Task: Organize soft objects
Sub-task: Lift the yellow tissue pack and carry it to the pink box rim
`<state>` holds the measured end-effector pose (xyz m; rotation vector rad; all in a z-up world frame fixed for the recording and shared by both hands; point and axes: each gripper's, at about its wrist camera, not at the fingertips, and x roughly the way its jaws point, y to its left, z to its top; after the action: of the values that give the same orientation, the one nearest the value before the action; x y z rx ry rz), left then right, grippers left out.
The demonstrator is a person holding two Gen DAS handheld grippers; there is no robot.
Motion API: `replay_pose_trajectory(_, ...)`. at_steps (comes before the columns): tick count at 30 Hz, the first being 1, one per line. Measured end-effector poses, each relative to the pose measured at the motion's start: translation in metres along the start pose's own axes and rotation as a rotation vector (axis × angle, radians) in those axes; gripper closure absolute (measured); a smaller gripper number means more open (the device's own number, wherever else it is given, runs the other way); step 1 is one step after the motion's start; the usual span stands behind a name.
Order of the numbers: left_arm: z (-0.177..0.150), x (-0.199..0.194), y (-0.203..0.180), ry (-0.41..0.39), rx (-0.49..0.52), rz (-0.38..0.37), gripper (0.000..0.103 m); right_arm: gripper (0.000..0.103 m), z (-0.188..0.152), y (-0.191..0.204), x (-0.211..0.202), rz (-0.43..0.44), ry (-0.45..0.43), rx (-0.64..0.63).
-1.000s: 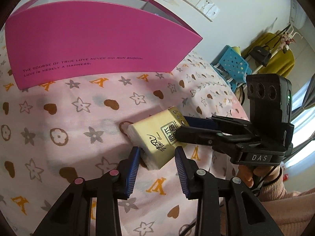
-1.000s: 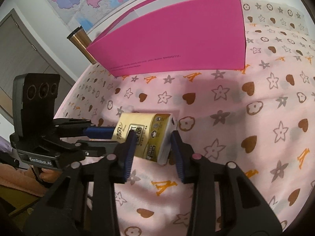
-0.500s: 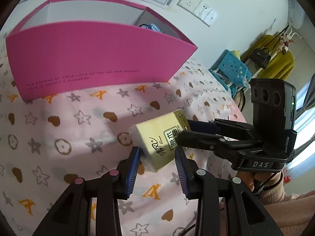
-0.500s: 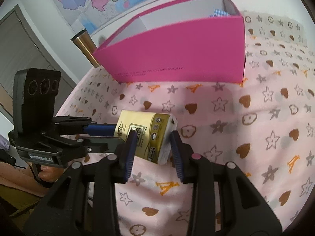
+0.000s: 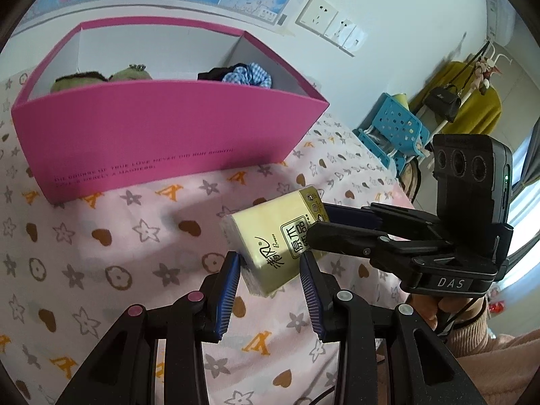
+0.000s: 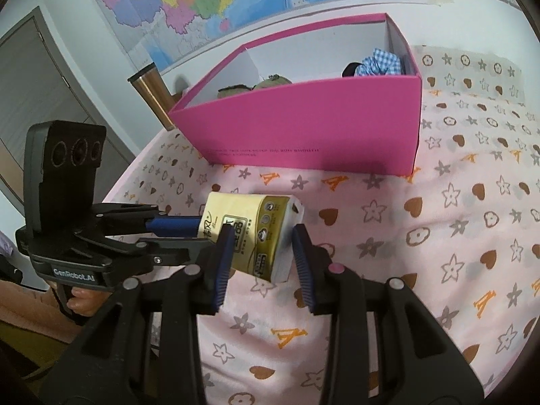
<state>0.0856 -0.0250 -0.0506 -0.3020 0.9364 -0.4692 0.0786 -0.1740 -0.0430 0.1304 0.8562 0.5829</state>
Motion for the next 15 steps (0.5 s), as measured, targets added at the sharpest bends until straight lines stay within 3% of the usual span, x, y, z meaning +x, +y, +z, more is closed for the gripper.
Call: replay_pose_trajectory(15, 0.012, -0.011, -0.009, -0.047, 0.037, 0.017, 0.067, 0.064, 0.013, 0.002, -0.008, -0.016, -0.038, -0.016)
